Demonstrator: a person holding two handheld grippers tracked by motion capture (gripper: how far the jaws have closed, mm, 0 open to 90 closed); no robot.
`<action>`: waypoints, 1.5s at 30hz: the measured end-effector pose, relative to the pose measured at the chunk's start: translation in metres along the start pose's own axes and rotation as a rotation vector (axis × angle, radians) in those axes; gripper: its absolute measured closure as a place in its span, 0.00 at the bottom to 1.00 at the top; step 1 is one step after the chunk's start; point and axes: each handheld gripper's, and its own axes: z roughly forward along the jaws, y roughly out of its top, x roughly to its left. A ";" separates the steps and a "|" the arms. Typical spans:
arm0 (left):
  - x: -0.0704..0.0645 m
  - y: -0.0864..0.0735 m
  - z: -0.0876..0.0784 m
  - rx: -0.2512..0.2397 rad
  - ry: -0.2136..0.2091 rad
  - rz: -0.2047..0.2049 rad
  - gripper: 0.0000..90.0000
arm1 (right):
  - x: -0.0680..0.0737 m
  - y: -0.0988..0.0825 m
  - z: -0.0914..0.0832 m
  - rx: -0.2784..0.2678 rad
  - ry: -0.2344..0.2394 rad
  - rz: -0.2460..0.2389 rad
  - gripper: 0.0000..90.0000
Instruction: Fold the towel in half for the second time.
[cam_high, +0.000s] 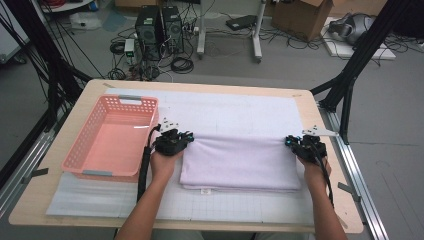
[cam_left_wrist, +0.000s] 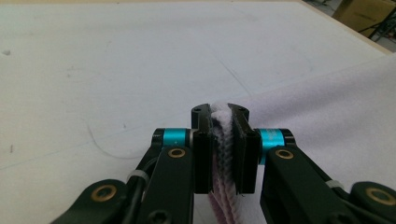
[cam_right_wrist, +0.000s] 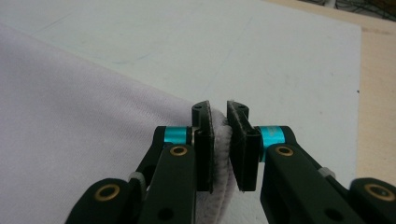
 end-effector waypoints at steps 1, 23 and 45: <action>0.000 -0.001 0.002 0.006 0.008 -0.006 0.89 | -0.001 -0.001 0.004 0.007 0.000 0.016 0.89; -0.028 -0.045 -0.059 0.049 -0.167 0.037 0.63 | 0.030 -0.035 -0.051 0.070 0.228 0.054 0.64; -0.039 -0.063 -0.095 -0.048 -0.150 0.065 0.45 | 0.055 -0.061 -0.090 0.012 0.155 -0.001 0.54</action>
